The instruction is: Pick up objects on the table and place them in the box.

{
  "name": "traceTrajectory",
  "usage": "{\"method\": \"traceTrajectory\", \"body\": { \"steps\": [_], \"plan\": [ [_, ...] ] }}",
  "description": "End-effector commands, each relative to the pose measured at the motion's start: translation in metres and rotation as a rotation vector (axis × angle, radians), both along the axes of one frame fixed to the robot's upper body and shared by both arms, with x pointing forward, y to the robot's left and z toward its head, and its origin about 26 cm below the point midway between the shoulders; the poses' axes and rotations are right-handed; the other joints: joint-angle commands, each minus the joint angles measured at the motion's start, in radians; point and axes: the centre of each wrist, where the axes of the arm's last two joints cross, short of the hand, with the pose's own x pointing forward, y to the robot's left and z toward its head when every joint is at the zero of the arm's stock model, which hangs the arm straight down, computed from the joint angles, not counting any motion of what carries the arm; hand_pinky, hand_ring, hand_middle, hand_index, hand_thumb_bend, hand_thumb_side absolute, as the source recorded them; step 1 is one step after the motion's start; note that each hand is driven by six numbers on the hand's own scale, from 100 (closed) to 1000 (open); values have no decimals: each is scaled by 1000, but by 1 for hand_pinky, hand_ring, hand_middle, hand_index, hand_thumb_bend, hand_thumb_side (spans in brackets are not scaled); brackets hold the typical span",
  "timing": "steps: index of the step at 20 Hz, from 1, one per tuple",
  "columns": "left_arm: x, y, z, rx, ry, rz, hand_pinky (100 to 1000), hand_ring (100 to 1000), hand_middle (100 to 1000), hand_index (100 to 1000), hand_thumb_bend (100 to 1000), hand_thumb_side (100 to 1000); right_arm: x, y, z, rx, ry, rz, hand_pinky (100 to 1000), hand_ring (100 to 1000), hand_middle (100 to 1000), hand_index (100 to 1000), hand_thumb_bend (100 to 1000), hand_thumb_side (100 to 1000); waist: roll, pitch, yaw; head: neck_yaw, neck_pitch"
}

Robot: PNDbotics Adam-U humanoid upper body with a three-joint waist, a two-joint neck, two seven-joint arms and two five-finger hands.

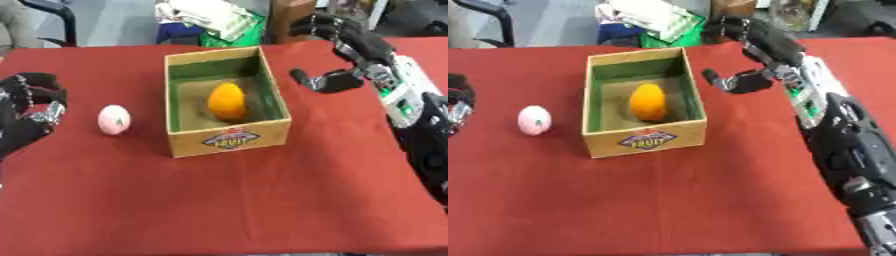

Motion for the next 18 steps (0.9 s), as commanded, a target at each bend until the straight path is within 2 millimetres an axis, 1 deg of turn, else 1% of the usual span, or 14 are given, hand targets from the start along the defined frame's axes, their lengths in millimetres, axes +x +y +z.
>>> {"method": "traceTrajectory", "body": {
  "steps": [1,2,5,7,11,12,18],
  "plan": [
    [10,20,18,189,28,-1,776,689,680,765,379,250,-8,-9,24,17,-50,-2,741,850,803,851,258,430,2,-18,-7,9,7],
    [14,24,23,239,33,-6,771,692,681,764,396,254,-10,-10,24,25,-46,-2,740,849,800,850,256,423,2,-19,-12,13,7],
    [22,43,38,380,57,2,761,693,682,761,398,261,-15,-9,27,51,-35,6,738,849,798,848,252,412,-1,-18,-30,26,9],
    [28,48,41,437,79,-1,751,686,673,761,404,267,-18,-9,28,64,-22,11,737,848,796,847,247,406,-2,-18,-38,31,12],
    [43,44,40,506,126,-26,740,683,666,763,429,280,-23,-9,31,86,9,17,735,848,794,845,241,400,-3,-20,-48,38,18],
    [47,42,38,518,138,-35,736,671,657,763,436,283,-23,-8,32,93,17,21,733,847,792,844,238,393,-3,-20,-50,40,19],
    [66,26,19,565,178,-68,731,666,654,762,452,290,-27,-4,39,124,63,55,732,845,789,843,228,390,-6,-21,-62,45,21]
  ]
}}
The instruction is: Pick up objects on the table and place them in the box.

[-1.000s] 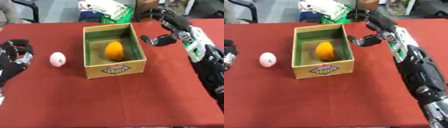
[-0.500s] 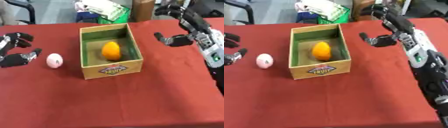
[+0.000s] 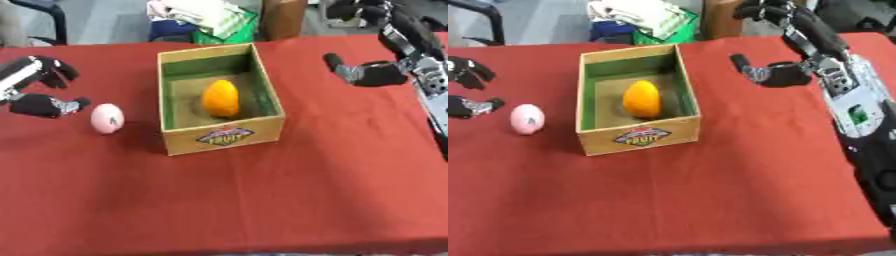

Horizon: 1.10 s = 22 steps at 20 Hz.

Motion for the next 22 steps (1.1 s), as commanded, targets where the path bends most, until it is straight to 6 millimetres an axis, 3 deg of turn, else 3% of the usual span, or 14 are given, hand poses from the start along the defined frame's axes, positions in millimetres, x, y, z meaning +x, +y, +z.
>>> {"method": "traceTrajectory", "body": {
  "steps": [1,9,13,16,20,22],
  "plan": [
    [8,-2,1,40,-5,-1,730,665,654,762,454,291,-4,-6,20,5,-15,10,731,845,789,843,226,389,-1,-18,-3,5,5],
    [18,-12,-22,107,-4,5,717,643,633,740,422,281,-8,-9,27,43,49,50,731,844,788,842,220,388,-4,-18,-12,9,5],
    [21,-15,-29,149,-15,4,686,567,550,676,317,253,-9,-9,29,47,63,59,731,843,787,841,217,388,-6,-18,-14,10,6],
    [23,-17,-30,171,-55,14,624,425,376,515,163,218,-9,-10,29,49,68,58,731,843,787,841,212,387,-7,-17,-15,9,6],
    [25,-19,-18,173,-166,53,576,313,233,390,111,201,-10,-11,29,51,71,55,731,843,787,840,210,387,-8,-18,-13,5,8],
    [25,-20,-3,129,-232,85,579,306,223,383,100,197,-10,-11,28,51,72,55,731,842,785,840,210,387,-8,-18,-12,3,9]
  ]
}}
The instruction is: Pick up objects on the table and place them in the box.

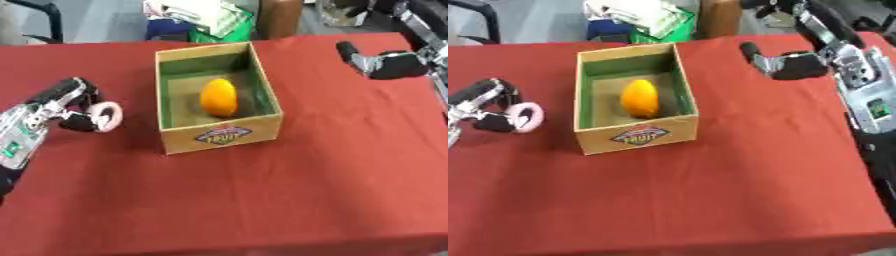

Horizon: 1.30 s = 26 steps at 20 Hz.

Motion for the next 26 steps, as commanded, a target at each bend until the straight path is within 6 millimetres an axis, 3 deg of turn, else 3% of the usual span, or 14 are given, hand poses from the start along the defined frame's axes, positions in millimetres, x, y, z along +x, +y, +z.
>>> {"method": "traceTrajectory", "body": {
  "steps": [1,5,9,12,18,19,22,23,24,25,26],
  "plan": [
    [4,2,40,-45,-154,35,579,303,220,382,100,195,-3,-7,16,-6,-41,-5,731,842,785,840,209,388,-1,-19,1,-3,9],
    [6,-7,70,-137,-282,38,594,320,236,399,100,186,-3,-4,12,-16,-30,4,731,841,784,838,198,395,-1,-23,-4,2,11],
    [12,-26,87,-214,-367,-10,601,331,246,407,100,181,-2,7,5,-60,-16,47,733,837,776,834,170,427,1,-25,-24,14,12],
    [18,-47,93,-250,-385,-80,604,340,252,412,100,180,0,18,-1,-101,-9,89,735,834,770,822,186,432,2,-24,-43,25,11],
    [27,-95,94,-176,-346,-268,618,378,296,451,126,190,4,48,-11,-208,-9,204,740,833,770,823,131,487,5,-16,-90,49,10],
    [28,-99,90,-160,-329,-289,629,405,327,476,139,198,4,52,-12,-224,-9,223,741,833,771,826,290,534,5,-14,-97,50,10],
    [31,-108,75,-115,-269,-343,650,467,417,550,159,213,6,59,-18,-262,-9,262,742,833,771,829,370,555,6,-11,-108,51,9],
    [31,-110,70,-105,-246,-357,676,532,501,633,377,262,6,60,-19,-269,-8,269,742,833,771,830,386,558,6,-11,-110,51,9],
    [32,-111,64,-98,-220,-372,679,538,510,641,397,267,6,61,-20,-274,-6,275,742,833,771,830,385,558,6,-10,-112,50,9],
    [32,-111,60,-96,-198,-381,709,587,574,688,503,300,7,61,-21,-277,-4,277,742,833,770,830,383,557,6,-10,-112,49,10],
    [32,-109,58,-98,-179,-386,731,621,619,722,552,313,7,60,-22,-278,-3,278,742,833,770,830,383,557,6,-10,-112,48,10]
  ]
}}
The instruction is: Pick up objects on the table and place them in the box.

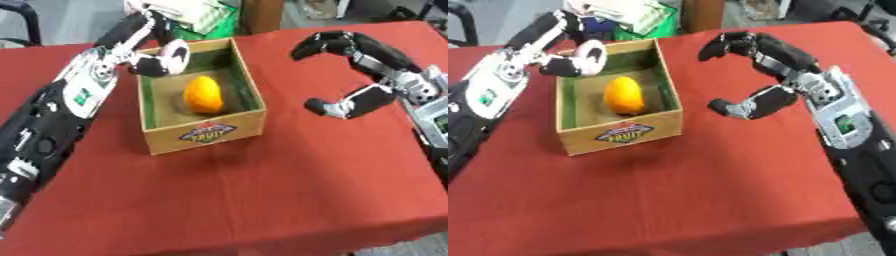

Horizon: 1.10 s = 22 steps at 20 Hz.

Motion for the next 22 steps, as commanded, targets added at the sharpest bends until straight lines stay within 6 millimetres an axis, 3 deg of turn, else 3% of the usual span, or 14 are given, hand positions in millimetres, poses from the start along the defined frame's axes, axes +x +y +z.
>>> {"method": "traceTrajectory", "body": {
  "steps": [1,2,3,5,6,9,14,17,22],
  "plan": [
    [2,3,5,21,23,-24,750,655,662,750,575,318,2,-1,10,-55,-43,37,741,832,770,830,382,557,-1,-14,0,0,3],
    [2,5,6,11,38,-24,752,663,672,756,576,330,2,-2,9,-56,-41,35,741,832,770,830,382,557,-1,-15,1,-2,3],
    [2,8,6,-4,49,-20,774,707,735,789,577,426,2,-3,9,-56,-39,34,741,832,769,830,381,557,-1,-15,3,-3,3],
    [0,11,10,-50,50,-13,790,726,755,802,548,450,2,-4,8,-57,-36,30,741,832,769,830,378,554,-1,-16,7,-6,3],
    [-1,12,13,-76,39,-11,791,725,754,801,538,442,2,-5,7,-57,-34,28,741,832,769,830,377,554,0,-16,9,-8,3],
    [-8,20,26,-160,-24,-11,789,671,691,763,400,270,1,-9,6,-56,-30,14,740,832,769,830,373,550,2,-16,21,-16,2],
    [-43,43,41,-466,-28,-8,776,613,615,717,249,226,-1,-23,5,-39,-23,-26,736,832,766,828,363,532,5,-17,49,-35,0],
    [-69,59,33,-642,38,36,774,600,602,715,201,213,-4,-33,4,-7,-10,-60,724,837,758,823,339,491,8,-16,69,-42,-1],
    [-103,74,13,-839,57,127,774,590,587,702,197,200,-12,-50,5,80,13,-116,707,834,743,812,331,438,7,-13,91,-49,2]
  ]
}}
